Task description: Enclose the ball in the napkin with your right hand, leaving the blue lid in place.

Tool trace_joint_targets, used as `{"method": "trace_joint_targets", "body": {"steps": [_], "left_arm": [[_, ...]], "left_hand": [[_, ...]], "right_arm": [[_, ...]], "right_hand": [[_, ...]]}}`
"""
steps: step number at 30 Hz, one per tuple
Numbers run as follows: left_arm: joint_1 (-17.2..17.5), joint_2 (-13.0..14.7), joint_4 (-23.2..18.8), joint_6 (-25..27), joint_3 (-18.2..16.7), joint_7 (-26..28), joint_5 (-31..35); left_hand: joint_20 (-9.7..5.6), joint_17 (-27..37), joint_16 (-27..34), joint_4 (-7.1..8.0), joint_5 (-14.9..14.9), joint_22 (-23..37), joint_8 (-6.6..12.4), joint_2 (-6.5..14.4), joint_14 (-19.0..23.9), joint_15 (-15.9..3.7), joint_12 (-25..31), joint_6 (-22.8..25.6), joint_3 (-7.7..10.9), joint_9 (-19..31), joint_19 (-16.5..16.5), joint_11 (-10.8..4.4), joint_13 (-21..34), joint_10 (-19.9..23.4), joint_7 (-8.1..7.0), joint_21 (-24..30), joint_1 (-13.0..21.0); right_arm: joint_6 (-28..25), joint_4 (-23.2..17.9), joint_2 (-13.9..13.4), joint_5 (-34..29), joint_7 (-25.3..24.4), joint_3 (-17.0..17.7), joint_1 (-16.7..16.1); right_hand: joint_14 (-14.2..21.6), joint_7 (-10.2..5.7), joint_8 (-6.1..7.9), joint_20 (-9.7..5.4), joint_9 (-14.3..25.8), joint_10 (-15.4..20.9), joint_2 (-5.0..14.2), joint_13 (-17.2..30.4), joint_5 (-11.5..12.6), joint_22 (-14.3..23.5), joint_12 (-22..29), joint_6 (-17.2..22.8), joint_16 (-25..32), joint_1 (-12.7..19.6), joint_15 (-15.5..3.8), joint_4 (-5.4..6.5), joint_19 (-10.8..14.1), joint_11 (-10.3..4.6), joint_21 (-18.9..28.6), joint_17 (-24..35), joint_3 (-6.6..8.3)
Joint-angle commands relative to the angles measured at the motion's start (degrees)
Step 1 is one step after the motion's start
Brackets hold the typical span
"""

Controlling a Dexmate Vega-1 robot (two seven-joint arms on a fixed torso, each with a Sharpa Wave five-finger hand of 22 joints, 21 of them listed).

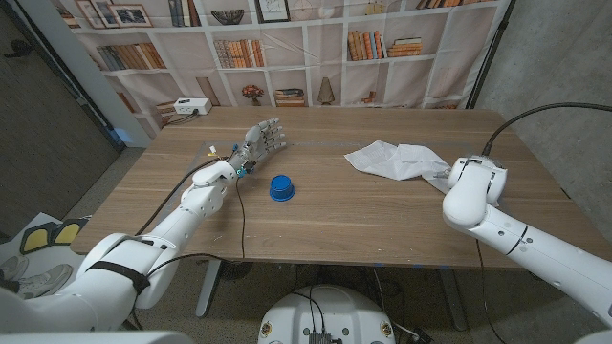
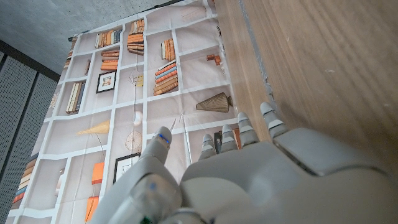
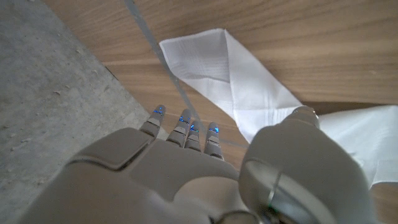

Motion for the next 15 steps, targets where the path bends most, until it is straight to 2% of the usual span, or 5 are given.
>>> {"method": "trace_joint_targets", "body": {"steps": [1, 4, 8, 11, 15], "left_arm": [[-0.3, -0.2, 0.7, -0.5, -0.2, -0.6, -0.2], [0.1, 0.0, 0.0, -0.2, -0.2, -0.4, -0.2], [0.9, 0.5, -1.5, 0.2, -0.4, 0.2, -0.3], [1.7, 0.8, -2.8, 0.5, -0.5, 0.8, -0.3], [2.5, 1.1, -4.1, 0.8, -0.6, 1.3, -0.4]], "left_hand": [[0.05, 0.2, 0.3, 0.25, -0.1, 0.1, 0.32, -0.1, 0.1, 0.15, 0.0, 0.0, 0.39, 0.0, 0.3, 0.36, 0.1, -0.3, -0.40, -0.1, -0.6], [0.05, 0.2, 0.2, 0.28, -0.1, 0.1, 0.33, -0.1, 0.1, 0.12, 0.0, 0.1, 0.35, 0.0, 0.4, 0.28, 0.1, -0.3, -0.38, -0.1, -0.7], [0.07, 0.2, 0.3, 0.34, -0.1, 0.1, 0.33, -0.2, 0.1, 0.14, 0.0, 0.1, 0.28, 0.0, 0.3, 0.28, 0.1, -0.2, -0.42, -0.1, -0.8], [0.06, 0.2, 0.3, 0.39, -0.2, 0.1, 0.32, -0.2, 0.1, 0.18, 0.0, 0.1, 0.23, 0.0, 0.4, 0.19, 0.1, -0.3, -0.43, -0.1, -0.9], [0.10, 0.2, 0.3, 0.41, -0.2, 0.1, 0.32, -0.3, 0.1, 0.19, 0.0, 0.1, 0.21, 0.0, 0.4, 0.53, 0.1, -0.2, -0.44, -0.1, -0.9]], "right_arm": [[-0.1, 4.2, -1.2, -4.7, 12.0, -7.4, 4.5], [-0.1, 7.5, 0.9, -7.6, 12.0, -7.1, 4.0], [2.2, 12.5, 6.4, -15.9, 12.0, -1.7, 0.2], [4.7, 14.5, 11.1, -19.8, 6.9, 3.9, -3.9], [6.3, 15.9, 16.1, -17.6, -8.5, 8.5, -8.3]], "right_hand": [[-0.6, -0.31, 0.09, -0.29, 0.0, -0.6, 0.84, 0.3, 0.9, 0.3, 0.0, -1.1, -0.2, 2.3, -0.57, -1.00, -0.3, -0.62, -0.2, 0.1, 0.30], [0.9, -0.44, 0.72, -1.06, -0.1, 0.8, 2.59, 0.4, 1.7, 0.3, 1.0, -0.5, 0.4, 5.1, -1.65, -1.95, 0.7, -1.00, 0.1, 0.1, 1.22], [5.4, 0.61, 1.30, -0.40, -0.4, 5.1, 9.41, 0.5, 2.8, 0.3, 3.2, 1.5, 2.7, 7.1, -2.41, -1.34, 3.5, -0.90, 0.9, 0.6, 3.52], [13.5, -1.45, 3.45, -1.86, -0.6, 12.7, 11.39, 0.3, 2.9, 0.1, 6.4, 10.0, 6.4, 7.8, -5.18, -1.50, 8.5, -3.32, 2.3, 0.8, 3.54], [27.3, -4.13, 6.49, -3.94, -1.2, 30.1, 13.71, -1.3, 3.0, -0.2, 12.8, 26.6, 13.1, 11.1, -9.37, -2.81, 16.9, -5.48, 4.6, 1.6, 5.35]]}}
